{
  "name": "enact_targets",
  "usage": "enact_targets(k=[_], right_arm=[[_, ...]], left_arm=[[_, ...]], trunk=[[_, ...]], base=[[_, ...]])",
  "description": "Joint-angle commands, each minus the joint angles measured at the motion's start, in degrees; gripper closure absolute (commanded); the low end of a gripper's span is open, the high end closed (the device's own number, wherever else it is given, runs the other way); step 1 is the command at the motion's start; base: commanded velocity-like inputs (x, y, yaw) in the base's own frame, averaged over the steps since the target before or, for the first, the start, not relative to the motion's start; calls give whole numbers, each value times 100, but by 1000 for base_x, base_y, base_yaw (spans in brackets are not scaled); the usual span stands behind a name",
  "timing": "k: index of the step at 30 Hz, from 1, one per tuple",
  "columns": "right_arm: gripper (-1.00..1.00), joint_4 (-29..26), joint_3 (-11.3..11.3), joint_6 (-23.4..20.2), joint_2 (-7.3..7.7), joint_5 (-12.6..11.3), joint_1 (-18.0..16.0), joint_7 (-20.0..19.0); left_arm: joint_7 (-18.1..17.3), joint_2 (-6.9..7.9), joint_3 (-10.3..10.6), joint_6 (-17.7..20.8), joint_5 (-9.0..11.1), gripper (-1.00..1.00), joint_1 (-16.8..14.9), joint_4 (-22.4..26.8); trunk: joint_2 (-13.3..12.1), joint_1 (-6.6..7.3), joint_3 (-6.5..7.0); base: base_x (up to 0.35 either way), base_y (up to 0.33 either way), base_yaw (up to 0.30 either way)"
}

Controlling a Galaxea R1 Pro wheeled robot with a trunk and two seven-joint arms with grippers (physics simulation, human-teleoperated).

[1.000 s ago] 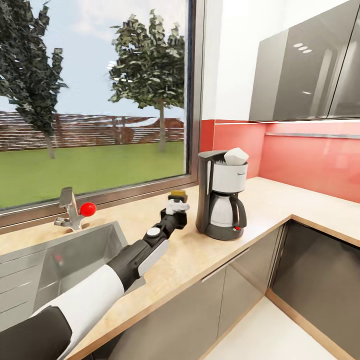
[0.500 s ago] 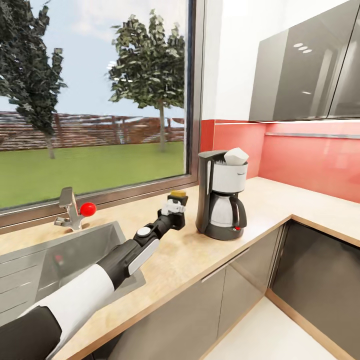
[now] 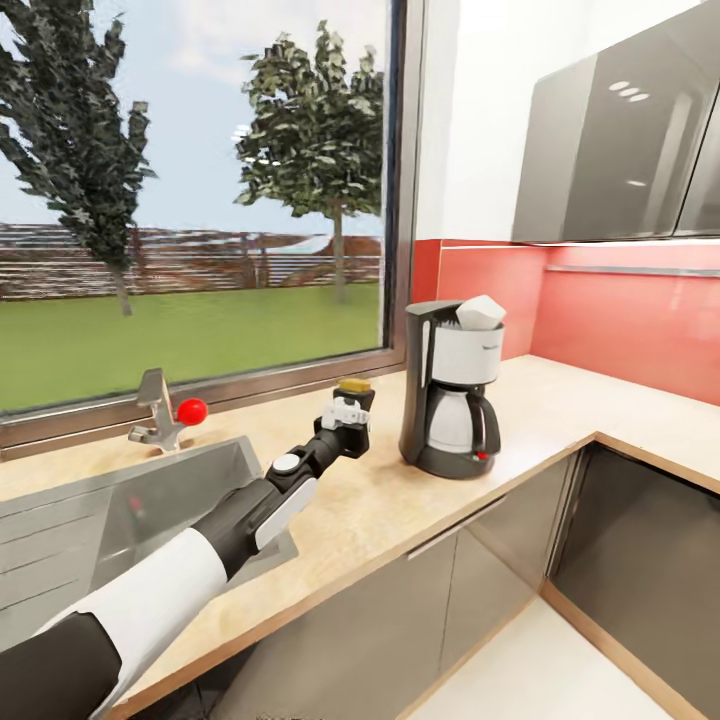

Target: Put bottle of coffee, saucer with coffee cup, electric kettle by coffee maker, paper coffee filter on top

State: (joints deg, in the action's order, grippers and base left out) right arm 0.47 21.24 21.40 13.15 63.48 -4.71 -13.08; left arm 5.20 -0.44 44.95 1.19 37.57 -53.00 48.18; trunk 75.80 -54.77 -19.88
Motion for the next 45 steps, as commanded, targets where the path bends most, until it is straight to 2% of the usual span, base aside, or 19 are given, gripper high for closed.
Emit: enact_targets(k=[1, 16, 24, 36, 45], right_arm=[[-100, 5, 47, 17, 4, 15, -4, -28], [-100, 8, 41, 13, 3, 15, -4, -28], [-100, 6, 43, 13, 3, 15, -4, -28], [-100, 5, 47, 13, 3, 18, -4, -28], [-100, 5, 40, 13, 3, 17, -4, -28]], left_arm=[[43, 1, 20, 13, 40, 100, -8, 8], [59, 0, 2, 13, 40, 100, -8, 24], [60, -8, 4, 13, 40, 100, -8, 27], [64, -13, 3, 13, 40, 100, -8, 24], [244, -17, 15, 4, 40, 100, -8, 32]], trunk=[[4, 0, -7], [4, 0, -7], [4, 0, -7], [4, 0, -7], [4, 0, -7]], base=[[-6, -9, 266], [-4, -161, 188], [-158, -191, 132], [-49, -177, 254], [-1, -215, 52]])
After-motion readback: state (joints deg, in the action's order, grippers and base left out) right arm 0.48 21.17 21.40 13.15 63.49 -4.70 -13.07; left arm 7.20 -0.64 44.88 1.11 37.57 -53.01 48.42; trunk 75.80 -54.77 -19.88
